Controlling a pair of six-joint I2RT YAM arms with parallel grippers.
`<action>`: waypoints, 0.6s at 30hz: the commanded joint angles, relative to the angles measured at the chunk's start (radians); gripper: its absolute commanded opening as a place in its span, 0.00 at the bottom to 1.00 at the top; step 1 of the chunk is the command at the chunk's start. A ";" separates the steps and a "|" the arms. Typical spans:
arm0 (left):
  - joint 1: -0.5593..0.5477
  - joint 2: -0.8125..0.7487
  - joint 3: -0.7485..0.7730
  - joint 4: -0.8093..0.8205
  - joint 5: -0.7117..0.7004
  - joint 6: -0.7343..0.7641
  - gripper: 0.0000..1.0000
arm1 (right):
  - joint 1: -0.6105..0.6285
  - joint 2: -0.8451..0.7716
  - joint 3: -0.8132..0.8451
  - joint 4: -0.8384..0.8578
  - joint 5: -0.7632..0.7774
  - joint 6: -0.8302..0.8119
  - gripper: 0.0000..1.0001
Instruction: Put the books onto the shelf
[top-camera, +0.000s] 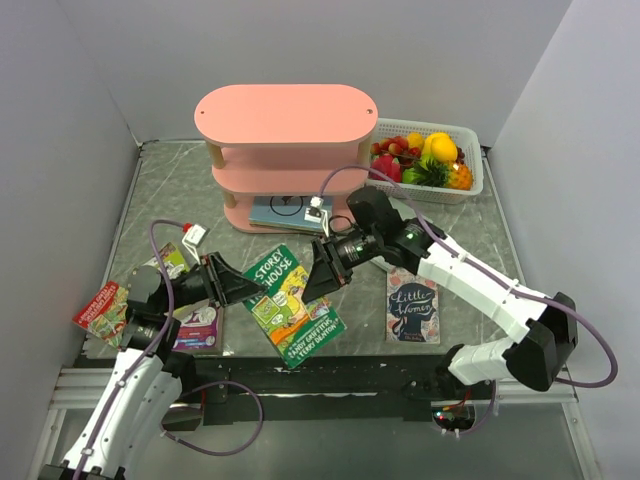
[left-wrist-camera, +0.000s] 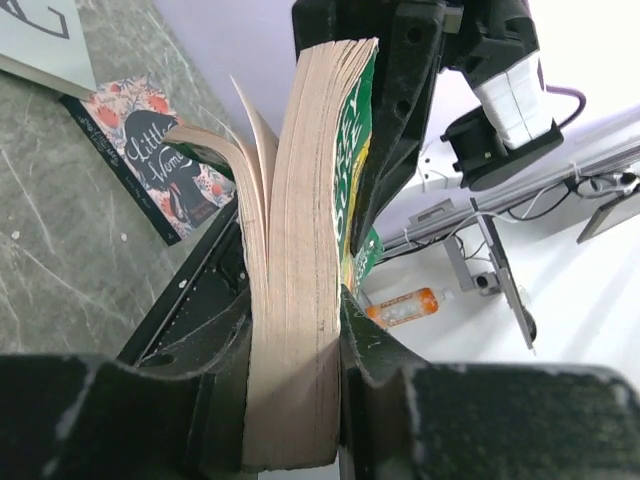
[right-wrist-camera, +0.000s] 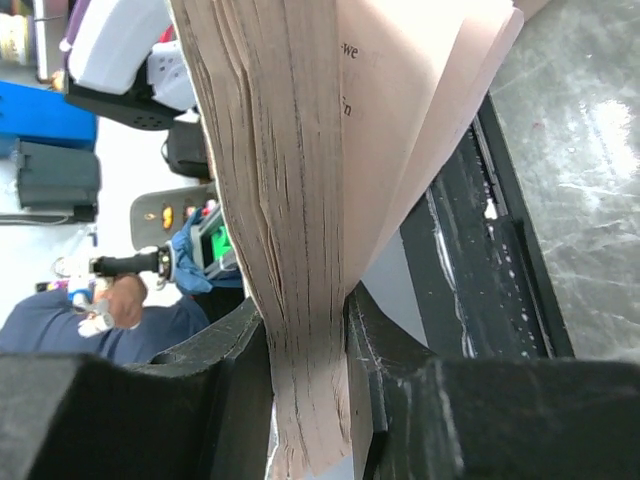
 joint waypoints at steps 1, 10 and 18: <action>-0.002 0.024 0.120 -0.046 -0.138 0.074 0.01 | -0.008 -0.008 0.137 -0.112 0.154 -0.014 0.38; -0.001 0.109 0.347 -0.050 -0.607 -0.074 0.01 | -0.020 -0.376 0.070 -0.002 0.909 0.072 0.78; -0.001 0.432 0.804 -0.010 -0.693 -0.108 0.01 | -0.023 -0.561 -0.029 0.071 0.974 0.060 0.76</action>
